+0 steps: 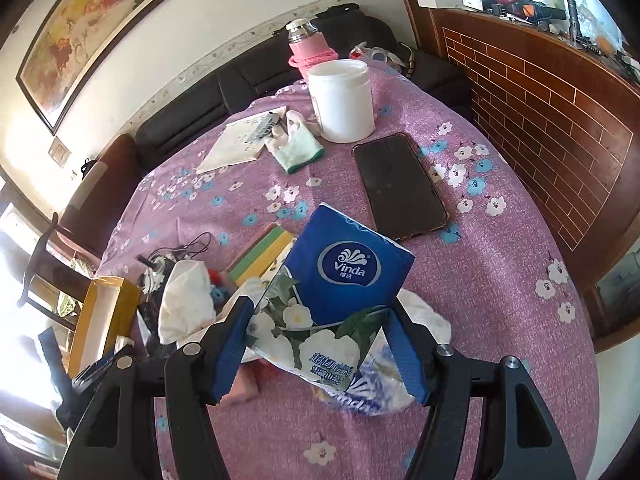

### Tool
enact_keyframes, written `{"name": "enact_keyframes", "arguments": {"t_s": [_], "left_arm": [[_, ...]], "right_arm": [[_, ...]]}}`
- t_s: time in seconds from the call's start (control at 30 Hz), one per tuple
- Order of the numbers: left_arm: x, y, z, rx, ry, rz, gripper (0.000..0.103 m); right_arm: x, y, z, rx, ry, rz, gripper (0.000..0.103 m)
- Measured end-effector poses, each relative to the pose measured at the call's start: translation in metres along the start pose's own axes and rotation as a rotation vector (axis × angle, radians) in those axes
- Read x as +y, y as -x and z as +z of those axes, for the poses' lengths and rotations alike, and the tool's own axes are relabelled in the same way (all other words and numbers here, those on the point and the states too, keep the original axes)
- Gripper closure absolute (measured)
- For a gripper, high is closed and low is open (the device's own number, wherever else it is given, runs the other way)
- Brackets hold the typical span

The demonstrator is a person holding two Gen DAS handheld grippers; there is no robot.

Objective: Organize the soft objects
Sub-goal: 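Grasp the black plastic bag with the left gripper while the right gripper holds the tissue pack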

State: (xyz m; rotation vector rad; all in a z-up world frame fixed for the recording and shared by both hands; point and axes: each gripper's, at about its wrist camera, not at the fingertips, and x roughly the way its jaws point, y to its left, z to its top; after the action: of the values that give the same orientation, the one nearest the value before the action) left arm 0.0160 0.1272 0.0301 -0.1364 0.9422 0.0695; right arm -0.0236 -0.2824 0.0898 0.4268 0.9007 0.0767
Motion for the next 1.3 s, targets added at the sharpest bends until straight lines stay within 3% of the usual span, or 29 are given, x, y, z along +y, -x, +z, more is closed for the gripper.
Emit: {"name": "enact_keyframes", "arguments": {"t_s": [0.13, 0.2, 0.27, 0.3, 0.47, 0.67, 0.83, 0.87, 0.93, 0.97, 1.07, 1.17, 1.2, 1.23, 1.3], "left_arm": [[0.005, 0.012, -0.002, 0.011, 0.022, -0.104, 0.044], [0.005, 0.031, -0.003, -0.03, 0.002, -0.153, 0.038], [0.002, 0.053, -0.005, -0.096, -0.06, -0.18, 0.015], [0.0, 0.058, -0.005, -0.112, -0.09, -0.176, 0.012], [-0.028, 0.055, -0.005, -0.064, -0.197, -0.22, 0.012], [-0.055, 0.011, 0.014, 0.099, -0.024, -0.366, 0.012], [-0.08, -0.027, 0.016, 0.168, -0.022, -0.33, 0.012], [-0.081, -0.031, 0.014, 0.174, -0.02, -0.334, 0.017], [-0.08, -0.033, 0.01, 0.171, -0.026, -0.369, 0.042], [-0.078, -0.03, 0.009, 0.163, -0.03, -0.378, 0.048], [-0.07, -0.012, 0.005, 0.124, -0.058, -0.394, 0.064], [-0.052, 0.014, 0.006, 0.085, -0.044, -0.425, 0.068], [-0.046, 0.023, 0.007, 0.069, -0.044, -0.435, 0.077], [-0.041, 0.032, 0.009, 0.052, -0.056, -0.445, 0.092], [-0.027, 0.049, 0.014, 0.02, -0.059, -0.448, 0.093]], "right_arm": [[0.005, 0.003, -0.006, -0.002, 0.007, 0.024, 0.033], [0.008, 0.005, -0.008, -0.006, 0.022, 0.033, 0.033], [0.012, 0.008, -0.011, -0.012, 0.043, 0.039, 0.033], [0.014, 0.009, -0.012, -0.016, 0.053, 0.046, 0.033], [0.027, 0.007, -0.023, -0.005, 0.075, 0.104, 0.033], [0.04, 0.005, -0.035, 0.016, 0.101, 0.146, 0.033], [0.038, 0.009, -0.035, 0.011, 0.106, 0.157, 0.032], [0.037, 0.009, -0.035, 0.01, 0.109, 0.155, 0.032], [0.037, 0.009, -0.036, 0.01, 0.114, 0.154, 0.032], [0.037, 0.009, -0.036, 0.011, 0.116, 0.155, 0.032], [0.042, 0.007, -0.039, 0.021, 0.128, 0.161, 0.032], [0.051, 0.003, -0.041, 0.033, 0.14, 0.171, 0.032], [0.057, 0.002, -0.042, 0.038, 0.148, 0.178, 0.032], [0.062, 0.001, -0.044, 0.04, 0.157, 0.182, 0.032], [0.077, 0.0, -0.046, 0.046, 0.191, 0.188, 0.032]]}}
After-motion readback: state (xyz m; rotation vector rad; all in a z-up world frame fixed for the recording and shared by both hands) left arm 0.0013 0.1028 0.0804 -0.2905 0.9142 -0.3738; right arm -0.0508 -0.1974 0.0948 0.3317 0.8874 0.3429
